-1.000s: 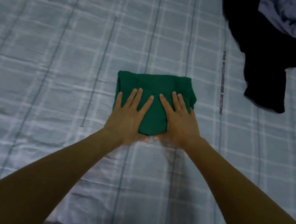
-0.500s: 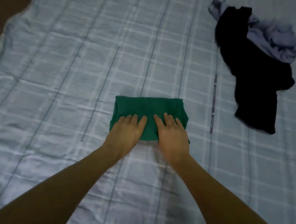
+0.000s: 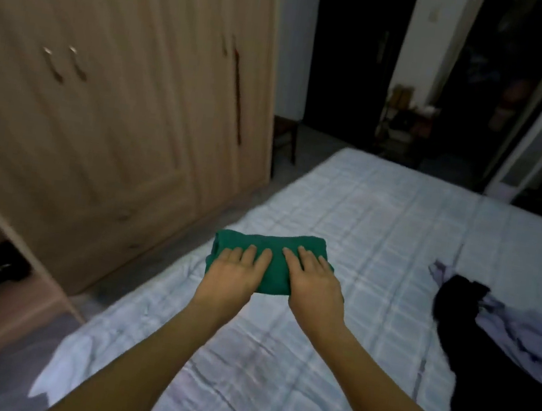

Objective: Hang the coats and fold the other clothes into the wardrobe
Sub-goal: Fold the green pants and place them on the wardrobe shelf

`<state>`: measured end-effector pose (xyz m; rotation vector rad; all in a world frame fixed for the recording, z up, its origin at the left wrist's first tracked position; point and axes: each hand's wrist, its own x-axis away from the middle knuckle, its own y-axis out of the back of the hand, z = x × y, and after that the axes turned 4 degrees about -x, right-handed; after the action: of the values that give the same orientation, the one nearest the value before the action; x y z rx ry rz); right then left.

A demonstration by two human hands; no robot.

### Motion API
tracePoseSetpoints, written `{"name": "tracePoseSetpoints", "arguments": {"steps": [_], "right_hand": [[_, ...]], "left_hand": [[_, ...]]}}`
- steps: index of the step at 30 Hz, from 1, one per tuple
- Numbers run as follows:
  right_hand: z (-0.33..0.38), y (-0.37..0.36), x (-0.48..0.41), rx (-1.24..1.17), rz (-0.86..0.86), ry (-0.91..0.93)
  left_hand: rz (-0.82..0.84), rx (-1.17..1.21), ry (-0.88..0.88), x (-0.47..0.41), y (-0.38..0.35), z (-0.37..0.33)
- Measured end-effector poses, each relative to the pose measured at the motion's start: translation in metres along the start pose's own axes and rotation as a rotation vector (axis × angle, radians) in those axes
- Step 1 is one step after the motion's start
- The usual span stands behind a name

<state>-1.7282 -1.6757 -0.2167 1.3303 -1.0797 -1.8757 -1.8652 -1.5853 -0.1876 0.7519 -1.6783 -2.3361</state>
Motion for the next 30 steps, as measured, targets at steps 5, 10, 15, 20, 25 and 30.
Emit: {"name": "tracePoseSetpoints", "arguments": {"steps": [5, 10, 15, 20, 25, 30], "right_hand": [[0.081, 0.062, -0.058, -0.047, -0.114, 0.228], [0.167, 0.105, -0.087, -0.093, -0.206, 0.438], [0.259, 0.135, -0.101, -0.154, -0.242, 0.581], [0.352, 0.149, -0.108, -0.238, -0.285, 0.734], [0.444, 0.141, -0.109, -0.313, -0.292, 0.846], [0.547, 0.129, -0.108, -0.344, -0.338, 0.942]], "left_hand": [[0.003, -0.133, 0.182, 0.033, 0.091, 0.067], [0.004, -0.241, 0.341, 0.088, 0.159, 0.122], [-0.005, -0.367, 0.492, 0.150, 0.219, 0.172], [-0.031, -0.457, 0.558, 0.218, 0.261, 0.218], [-0.002, -0.518, 0.658, 0.284, 0.281, 0.263], [0.036, -0.576, 0.727, 0.357, 0.291, 0.327]]}}
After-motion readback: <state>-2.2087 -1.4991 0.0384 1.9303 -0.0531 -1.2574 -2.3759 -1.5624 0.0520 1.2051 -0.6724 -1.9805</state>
